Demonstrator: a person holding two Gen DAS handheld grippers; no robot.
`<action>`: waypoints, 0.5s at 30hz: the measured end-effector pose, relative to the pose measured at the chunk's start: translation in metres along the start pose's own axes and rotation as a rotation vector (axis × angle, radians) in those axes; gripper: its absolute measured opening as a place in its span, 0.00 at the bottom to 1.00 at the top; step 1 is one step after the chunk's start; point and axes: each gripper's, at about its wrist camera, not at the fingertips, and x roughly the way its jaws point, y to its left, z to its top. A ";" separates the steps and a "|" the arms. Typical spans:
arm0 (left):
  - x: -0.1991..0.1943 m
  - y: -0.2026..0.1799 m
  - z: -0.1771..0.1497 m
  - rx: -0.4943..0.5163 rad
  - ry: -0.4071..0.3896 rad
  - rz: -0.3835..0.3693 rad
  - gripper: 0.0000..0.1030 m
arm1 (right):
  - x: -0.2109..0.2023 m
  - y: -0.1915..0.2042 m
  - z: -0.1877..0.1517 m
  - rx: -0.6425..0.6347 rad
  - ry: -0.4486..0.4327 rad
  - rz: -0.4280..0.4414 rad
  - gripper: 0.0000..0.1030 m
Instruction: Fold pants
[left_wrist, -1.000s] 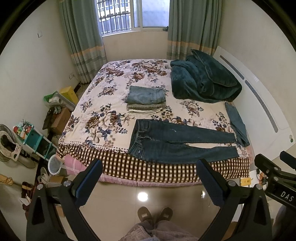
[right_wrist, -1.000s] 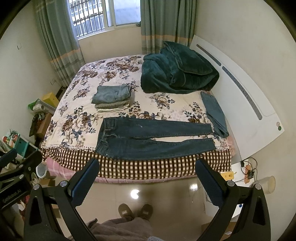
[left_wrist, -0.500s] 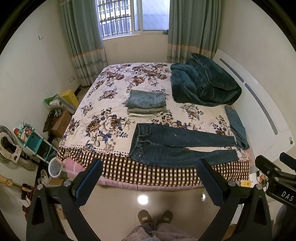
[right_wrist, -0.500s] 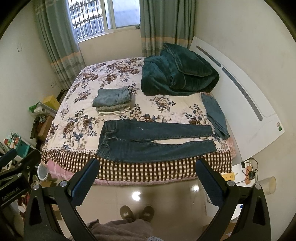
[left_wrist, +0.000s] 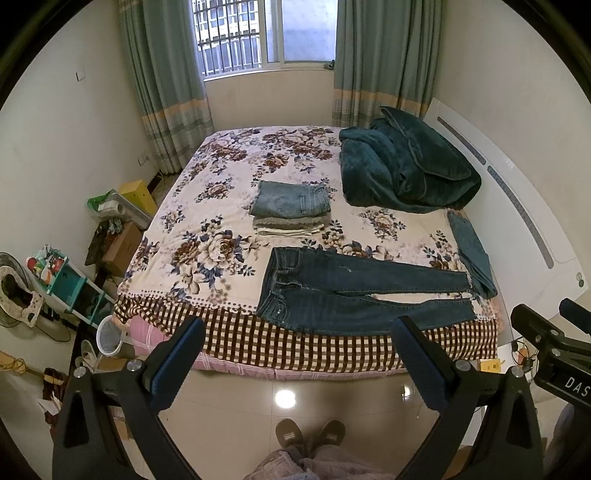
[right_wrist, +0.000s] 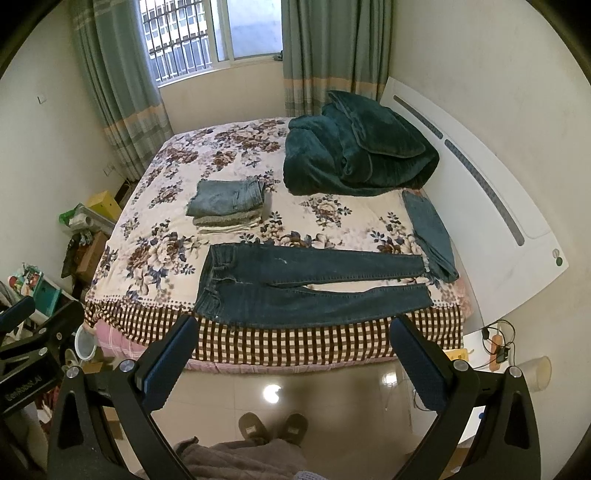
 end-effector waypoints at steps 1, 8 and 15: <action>-0.003 -0.001 -0.006 -0.001 -0.002 0.001 1.00 | 0.000 0.001 0.000 -0.001 0.001 -0.001 1.00; -0.001 -0.004 -0.011 0.000 0.009 -0.006 1.00 | -0.003 0.003 0.007 -0.004 0.004 -0.003 1.00; -0.005 -0.004 -0.013 0.006 0.005 -0.015 1.00 | -0.004 0.003 0.004 -0.005 0.002 -0.001 1.00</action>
